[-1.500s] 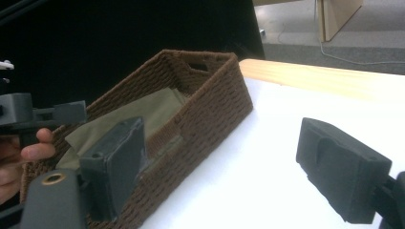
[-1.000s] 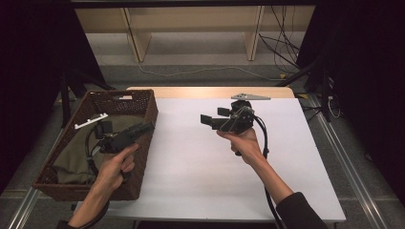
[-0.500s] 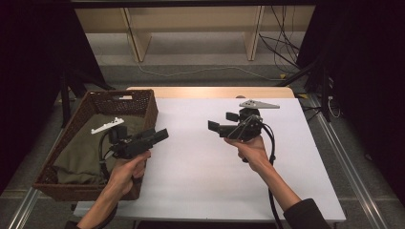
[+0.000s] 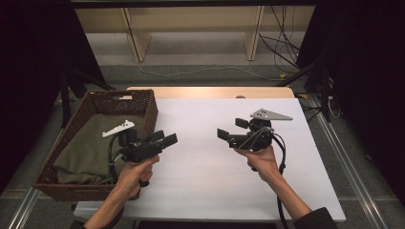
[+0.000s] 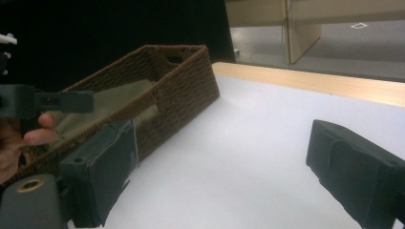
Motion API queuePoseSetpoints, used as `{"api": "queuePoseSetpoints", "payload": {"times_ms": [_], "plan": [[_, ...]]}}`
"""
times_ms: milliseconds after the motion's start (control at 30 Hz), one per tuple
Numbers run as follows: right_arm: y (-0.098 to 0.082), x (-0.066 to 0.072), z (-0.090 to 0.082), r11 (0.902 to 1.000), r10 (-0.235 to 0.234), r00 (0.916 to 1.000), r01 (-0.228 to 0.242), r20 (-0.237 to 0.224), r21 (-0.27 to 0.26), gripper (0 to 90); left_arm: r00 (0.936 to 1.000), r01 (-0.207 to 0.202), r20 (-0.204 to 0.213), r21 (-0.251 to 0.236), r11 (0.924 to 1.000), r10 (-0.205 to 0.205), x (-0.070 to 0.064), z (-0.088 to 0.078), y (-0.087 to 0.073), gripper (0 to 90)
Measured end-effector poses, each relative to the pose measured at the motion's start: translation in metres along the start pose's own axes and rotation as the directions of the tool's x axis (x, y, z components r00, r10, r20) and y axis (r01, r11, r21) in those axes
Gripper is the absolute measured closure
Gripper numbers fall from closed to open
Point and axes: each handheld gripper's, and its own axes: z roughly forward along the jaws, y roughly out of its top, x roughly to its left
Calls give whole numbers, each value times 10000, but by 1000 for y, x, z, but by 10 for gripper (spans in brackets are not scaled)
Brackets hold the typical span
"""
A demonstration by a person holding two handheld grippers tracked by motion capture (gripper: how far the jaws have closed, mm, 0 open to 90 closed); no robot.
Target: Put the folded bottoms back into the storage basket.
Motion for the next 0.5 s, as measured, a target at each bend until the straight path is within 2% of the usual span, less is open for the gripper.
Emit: {"api": "queuePoseSetpoints", "payload": {"times_ms": [333, 500], "plan": [[-12, -2, -23, 9997, 59, 10000, -58, 9, -247, 113, 9992, -379, -82, 355, 9986, 383, -3, 6, -10, 209], [-20, -1, -32, 9996, 96, 10000, -96, 5, -261, 117, 9984, -549, -114, 474, 9974, 555, 0, 7, -18, 208]]}}
